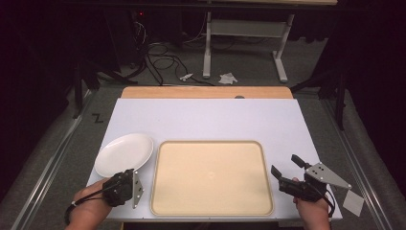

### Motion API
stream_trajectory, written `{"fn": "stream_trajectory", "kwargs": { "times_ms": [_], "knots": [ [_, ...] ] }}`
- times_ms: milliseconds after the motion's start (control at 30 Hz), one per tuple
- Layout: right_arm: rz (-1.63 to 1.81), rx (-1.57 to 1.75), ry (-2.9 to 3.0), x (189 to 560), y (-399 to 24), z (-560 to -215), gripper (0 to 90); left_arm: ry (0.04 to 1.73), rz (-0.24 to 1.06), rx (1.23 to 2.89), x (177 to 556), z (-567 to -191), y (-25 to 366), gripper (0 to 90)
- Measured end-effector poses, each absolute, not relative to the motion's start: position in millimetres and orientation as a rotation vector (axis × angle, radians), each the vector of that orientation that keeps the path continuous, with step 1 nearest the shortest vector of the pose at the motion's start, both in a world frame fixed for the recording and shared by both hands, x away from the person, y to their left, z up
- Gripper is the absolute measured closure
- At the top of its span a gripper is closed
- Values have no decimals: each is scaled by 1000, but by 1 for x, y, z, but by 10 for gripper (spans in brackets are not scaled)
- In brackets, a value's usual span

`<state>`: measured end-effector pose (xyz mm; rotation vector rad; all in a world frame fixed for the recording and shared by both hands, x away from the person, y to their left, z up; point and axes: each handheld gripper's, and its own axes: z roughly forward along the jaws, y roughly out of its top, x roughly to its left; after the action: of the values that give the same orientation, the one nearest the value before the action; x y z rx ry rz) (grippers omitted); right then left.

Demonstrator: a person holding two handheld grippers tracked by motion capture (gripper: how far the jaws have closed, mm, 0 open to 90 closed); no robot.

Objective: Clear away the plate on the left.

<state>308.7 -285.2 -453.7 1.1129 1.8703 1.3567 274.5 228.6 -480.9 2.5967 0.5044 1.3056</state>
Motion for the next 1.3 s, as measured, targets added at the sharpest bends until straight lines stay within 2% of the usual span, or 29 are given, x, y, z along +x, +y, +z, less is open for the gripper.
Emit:
{"fn": "stream_trajectory", "kwargs": {
  "times_ms": [500, 833, 1300],
  "knots": [
    [1348, 1113, 1875, 310, -285, -454, 162, 450, 1361, 2531, 269, -473, 222, 869],
    [1344, 1119, 1880, 310, -283, -456, 162, 451, 1353, 2510, 265, -470, 216, 867],
    [1339, 1109, 1886, 311, -282, -456, 162, 342, 1372, 2470, 255, -464, 195, 867]
  ]
}}
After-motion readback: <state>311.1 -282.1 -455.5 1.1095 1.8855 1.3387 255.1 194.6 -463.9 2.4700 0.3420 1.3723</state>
